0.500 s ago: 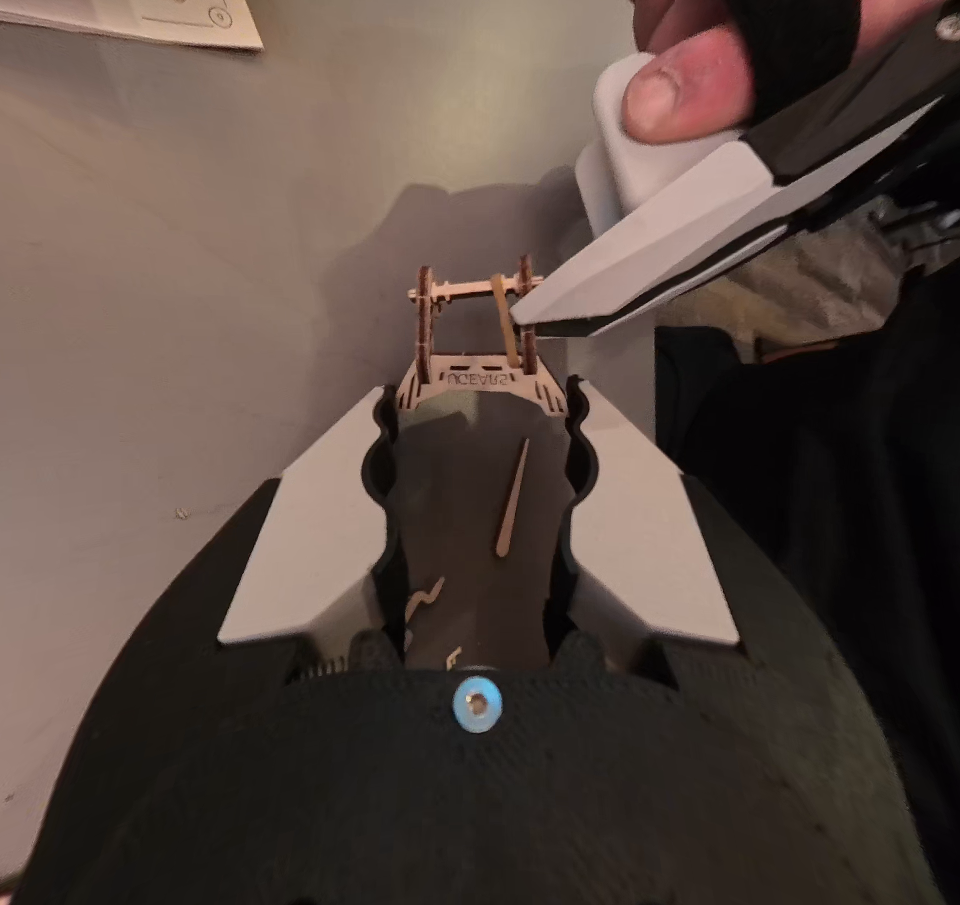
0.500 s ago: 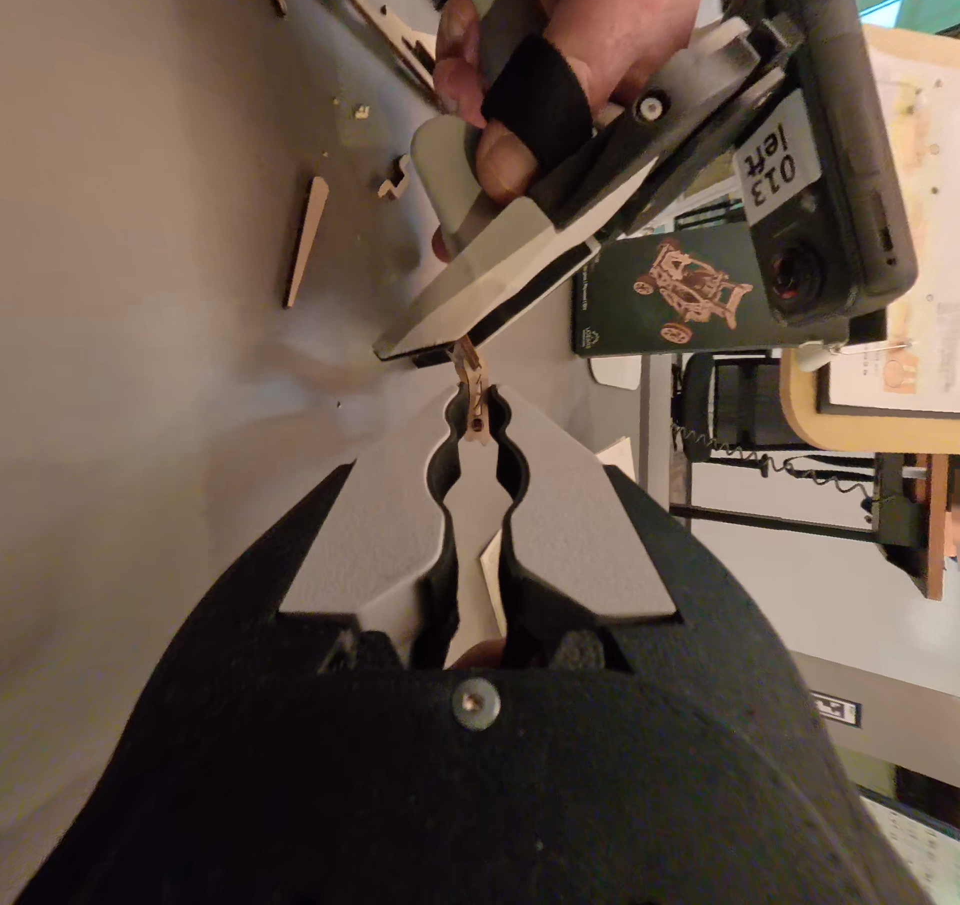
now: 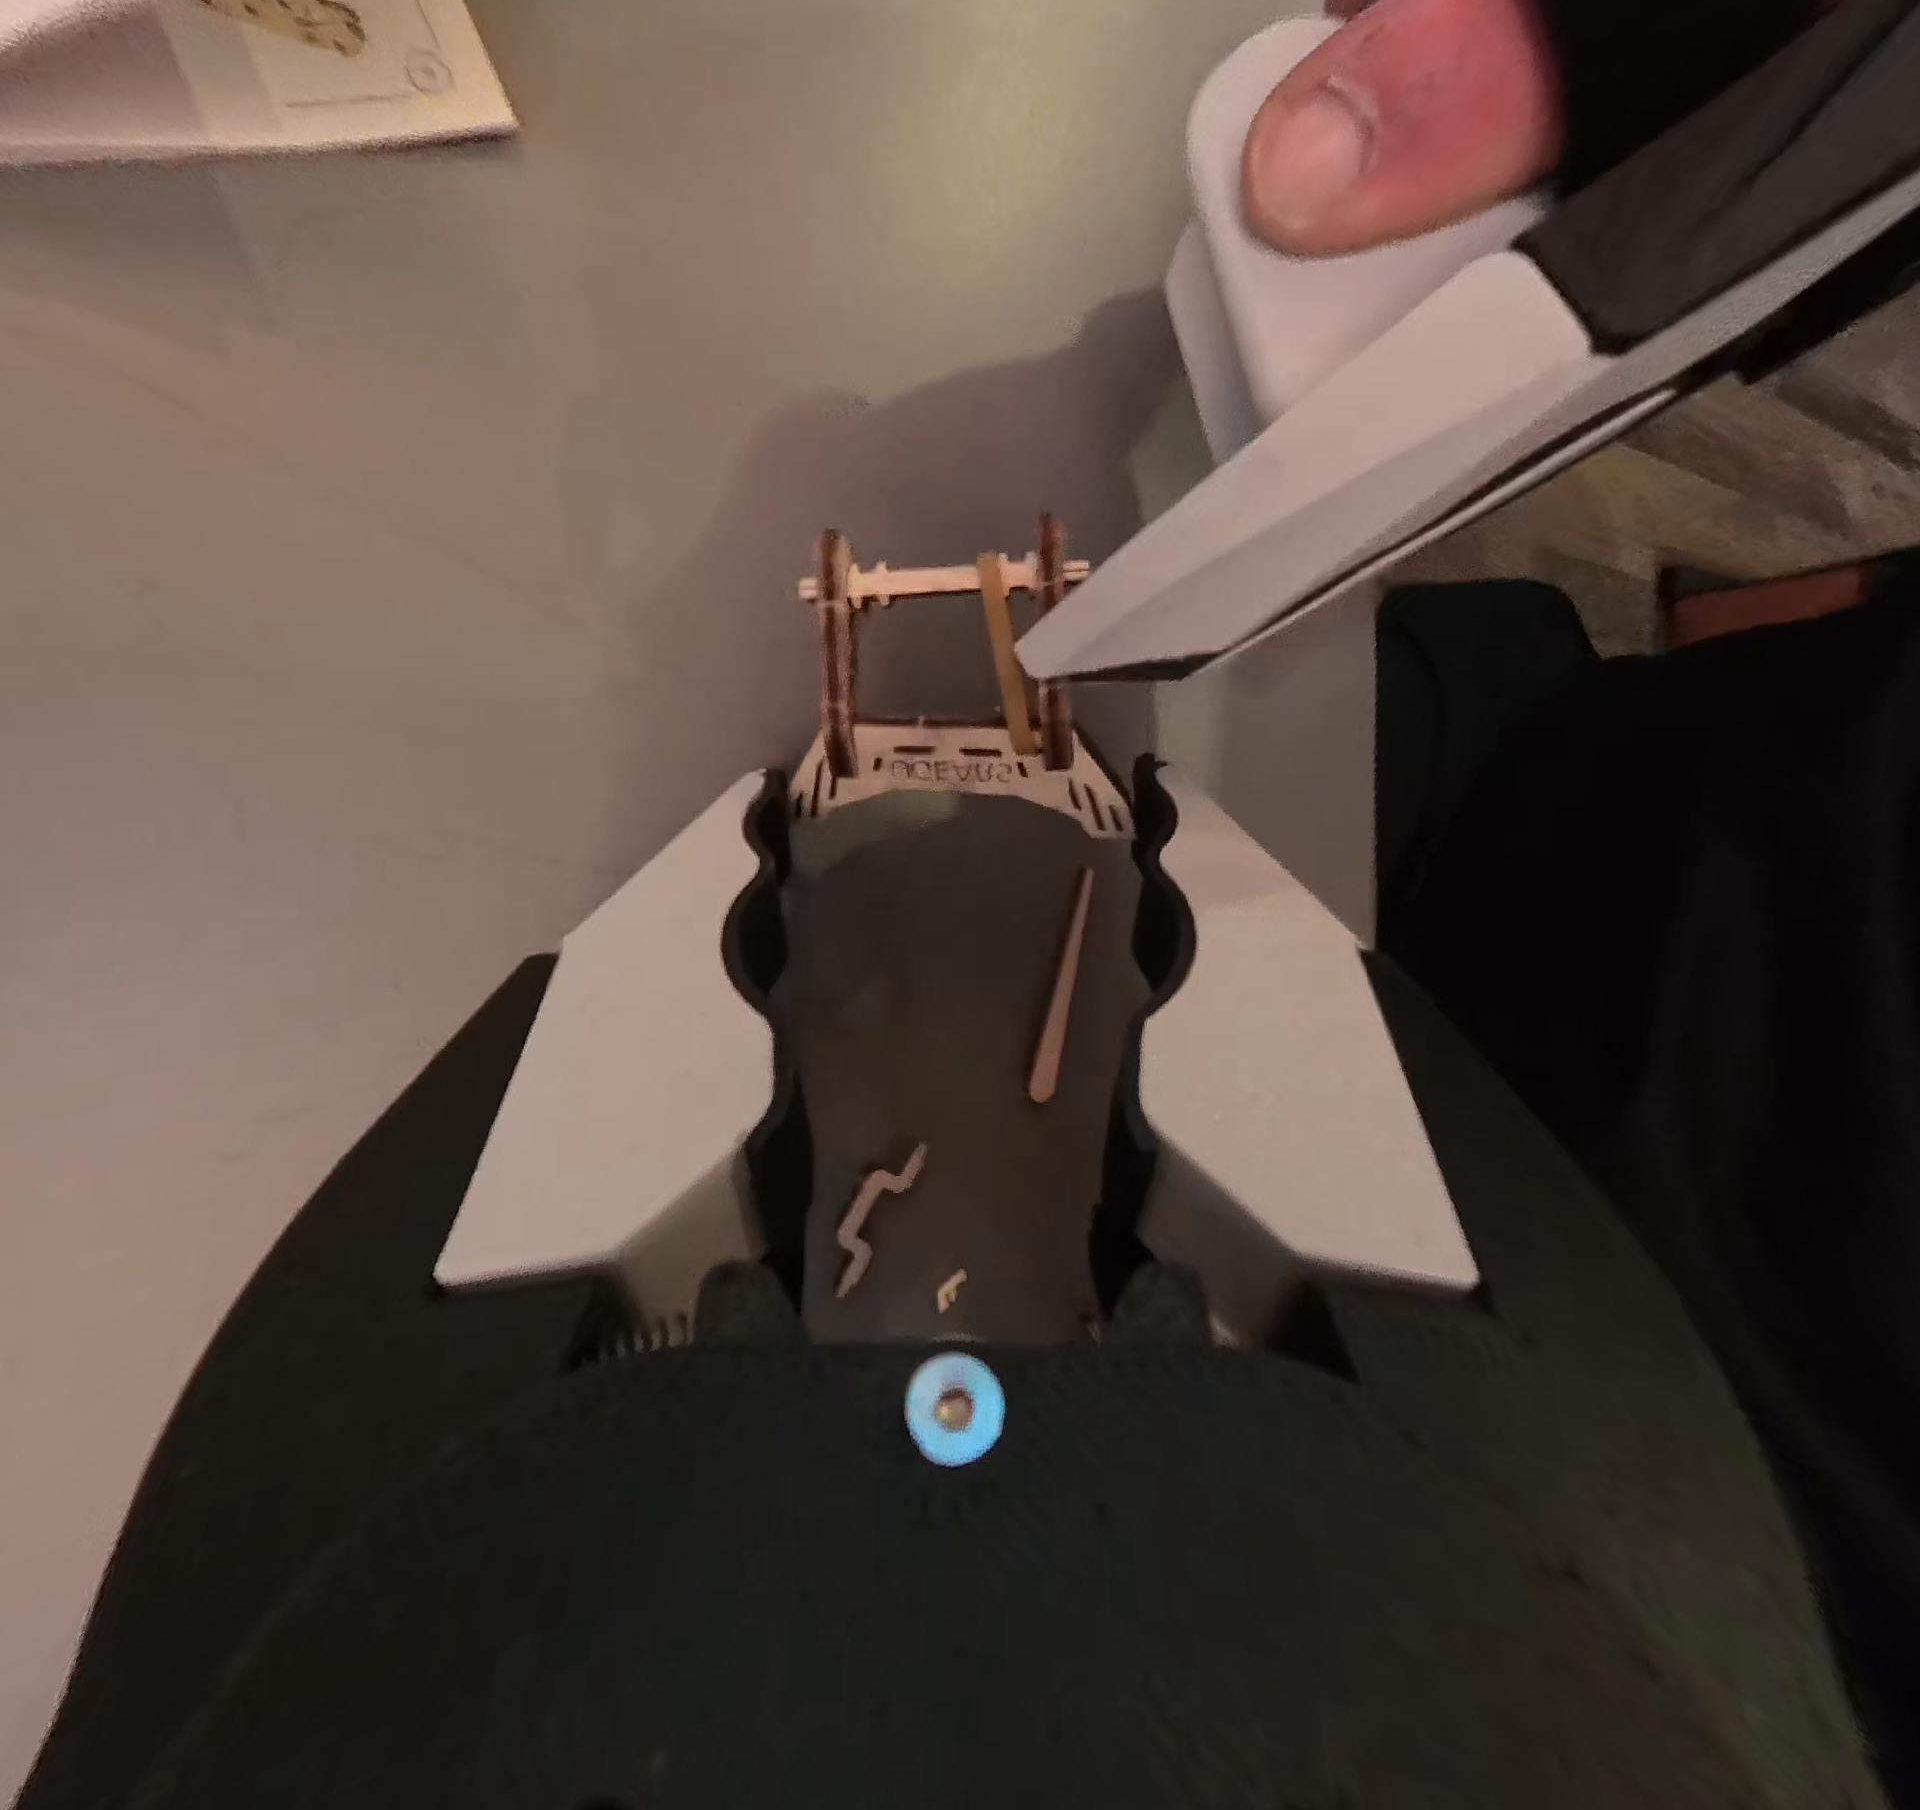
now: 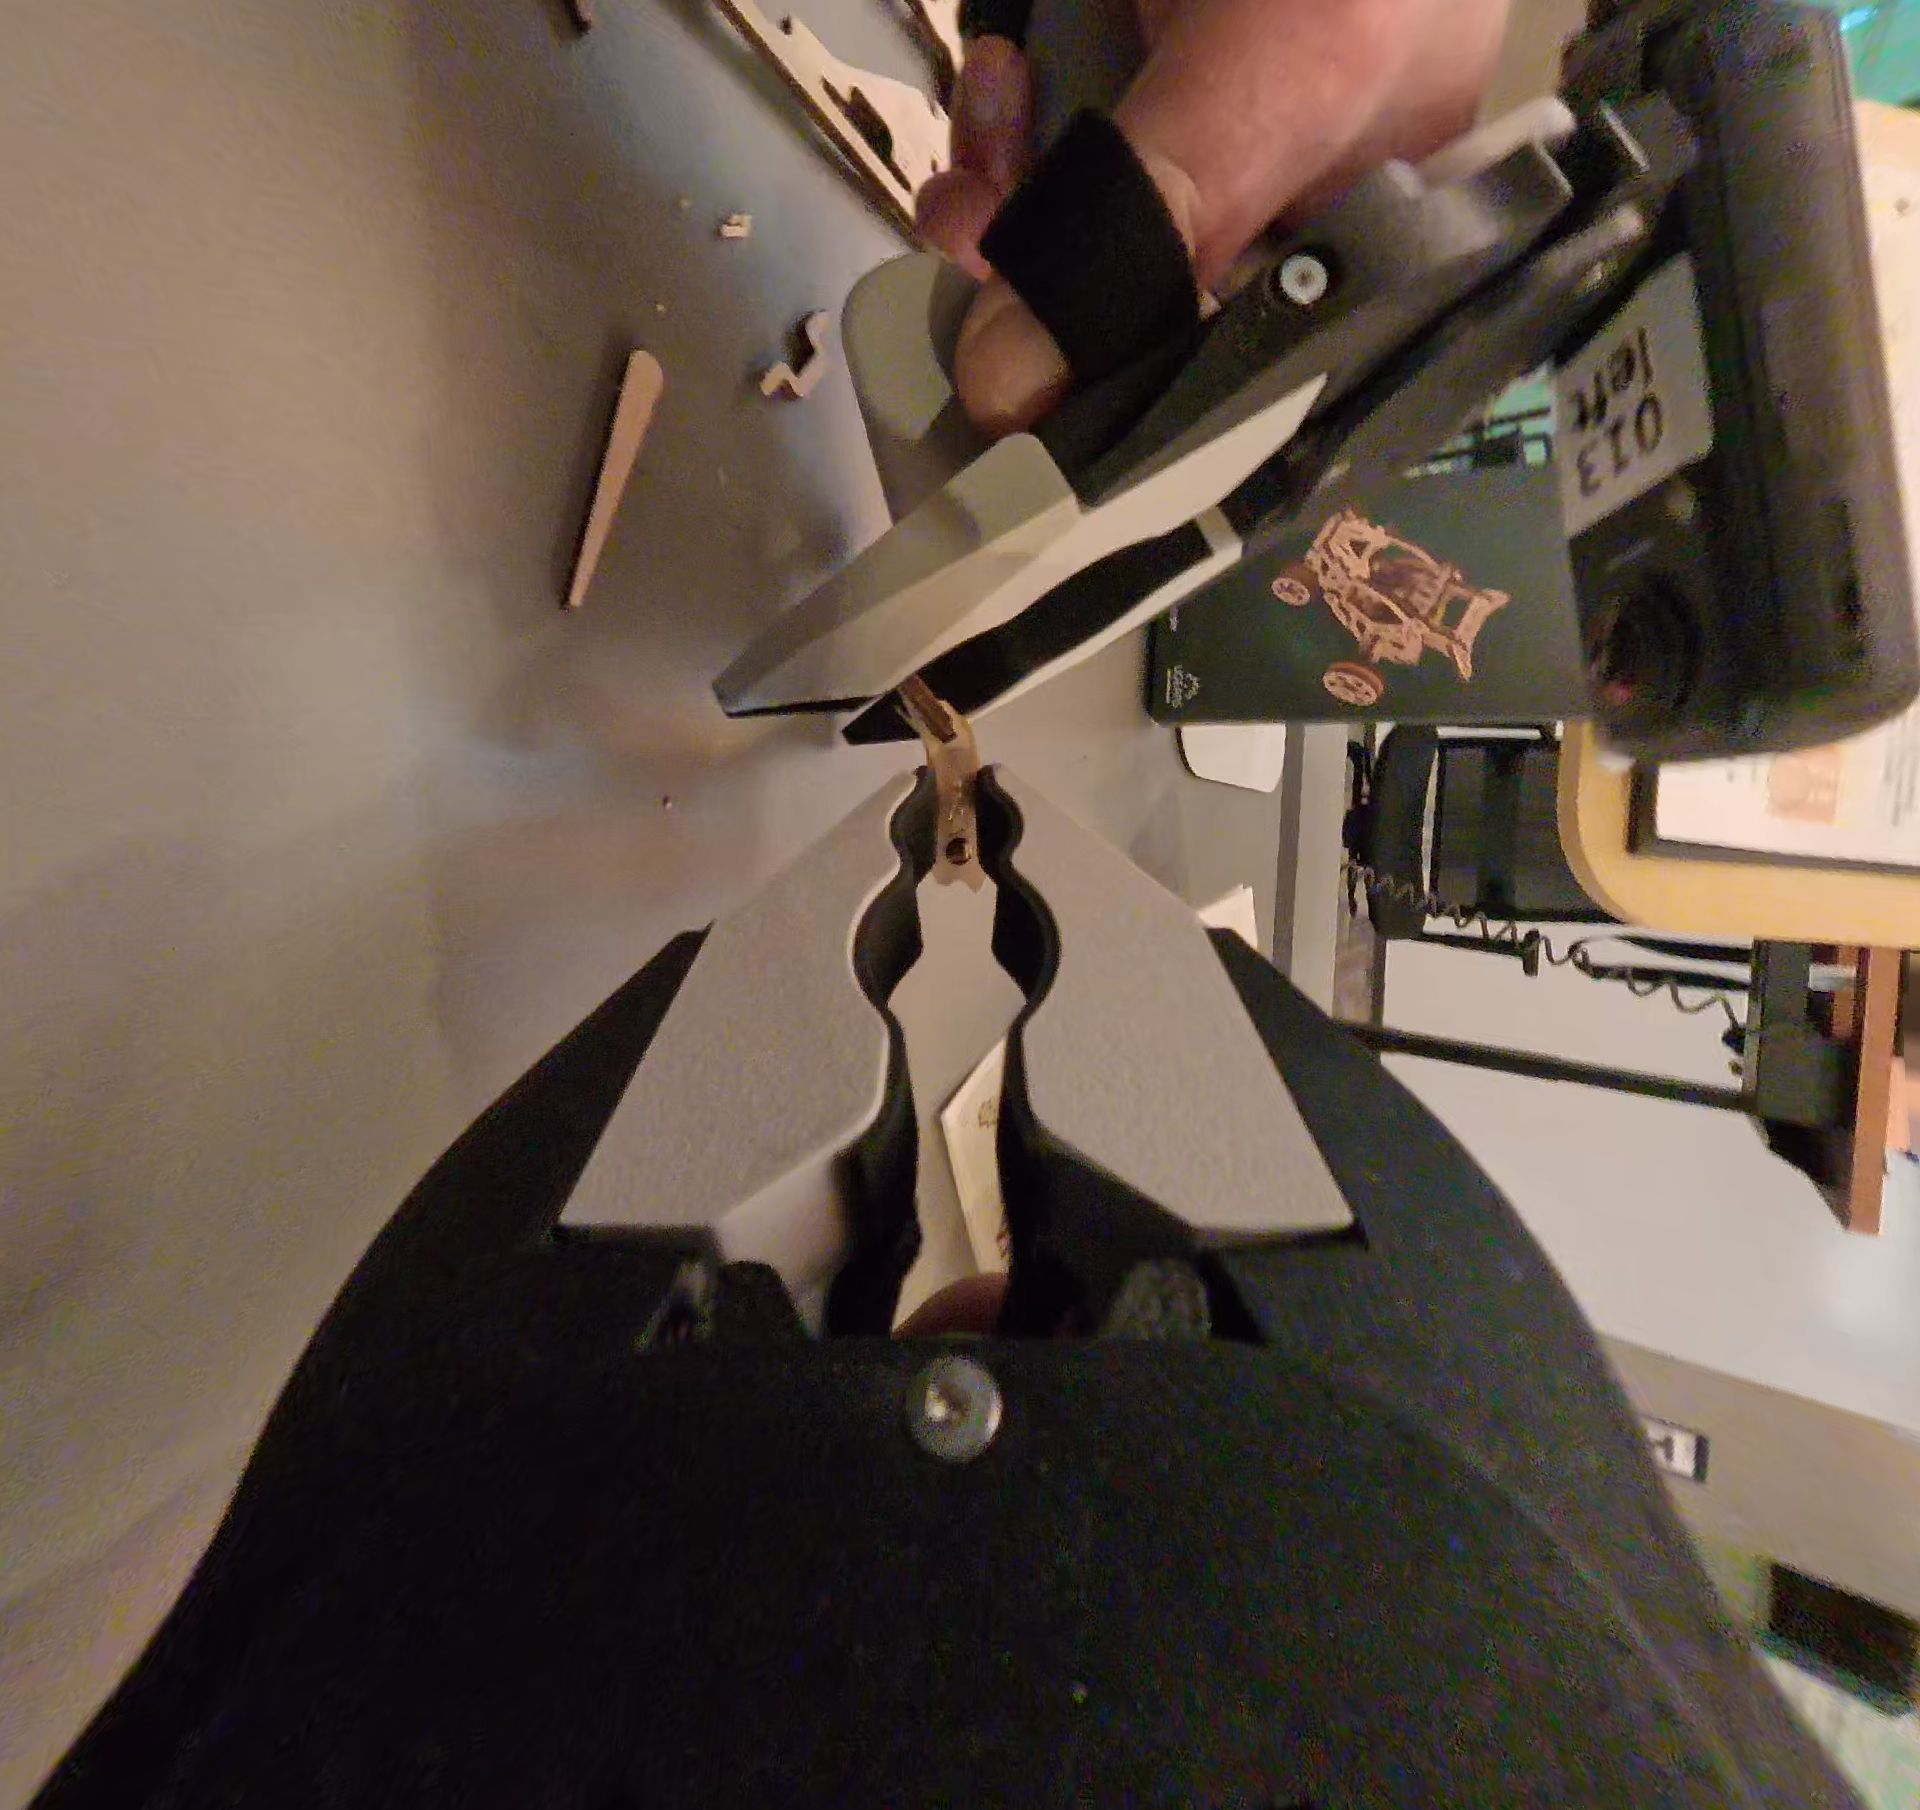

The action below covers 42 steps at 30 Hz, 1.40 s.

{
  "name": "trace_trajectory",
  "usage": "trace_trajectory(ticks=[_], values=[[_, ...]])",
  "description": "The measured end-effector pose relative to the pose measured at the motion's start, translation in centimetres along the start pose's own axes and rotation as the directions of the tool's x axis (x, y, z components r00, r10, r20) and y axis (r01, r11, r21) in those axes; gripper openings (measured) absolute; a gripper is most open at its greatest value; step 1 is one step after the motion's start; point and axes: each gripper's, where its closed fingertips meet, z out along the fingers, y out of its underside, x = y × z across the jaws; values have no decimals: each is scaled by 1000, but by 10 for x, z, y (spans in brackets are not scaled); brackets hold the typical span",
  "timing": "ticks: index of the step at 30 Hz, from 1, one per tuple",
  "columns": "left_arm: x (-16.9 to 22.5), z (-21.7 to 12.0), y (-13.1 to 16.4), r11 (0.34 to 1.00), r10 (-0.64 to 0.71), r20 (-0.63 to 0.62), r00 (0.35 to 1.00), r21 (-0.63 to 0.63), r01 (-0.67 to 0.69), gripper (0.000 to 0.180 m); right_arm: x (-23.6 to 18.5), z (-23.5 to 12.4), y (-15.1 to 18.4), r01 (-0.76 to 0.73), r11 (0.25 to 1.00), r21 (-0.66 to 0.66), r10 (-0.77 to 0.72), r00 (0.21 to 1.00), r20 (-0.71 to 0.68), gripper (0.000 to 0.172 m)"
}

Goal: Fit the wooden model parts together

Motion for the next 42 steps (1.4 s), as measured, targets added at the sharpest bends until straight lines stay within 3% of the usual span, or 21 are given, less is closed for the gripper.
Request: trace_trajectory(ticks=[1,3,6,9,13,17,20,32,38,42], values=[[-3,-3,-4,999,9,24,1000,40,-10,67,1,0,3,-36,999,-3,36,999,-7,4],[-7,-8,-7,995,30,94,995,97,-39,85,1,-1,6,-137,990,18,137,990,8,4],[-10,-21,-13,956,179,323,929,167,-243,74,4,-5,10,-247,968,34,247,969,11,4],[0,-33,-21,876,306,516,800,176,-449,48,5,-6,14,-350,935,47,349,937,33,4],[3,-39,-32,757,429,747,508,9,-653,13,6,-4,18,-410,911,33,409,912,38,4],[2,-32,-36,718,468,786,403,-73,-692,13,6,-4,18,-412,911,22,410,911,50,5],[4,-30,-38,694,495,786,369,-102,-713,4,5,-2,16,-411,911,18,410,911,53,5],[7,-32,-40,695,430,782,451,32,-718,4,8,-3,13,-447,894,34,444,893,73,5],[11,-34,-41,678,430,804,412,14,-735,1,8,-2,14,-447,894,18,445,893,74,5],[10,-30,-39,684,427,798,424,21,-729,1,4,0,15,-439,899,9,436,896,82,5]])
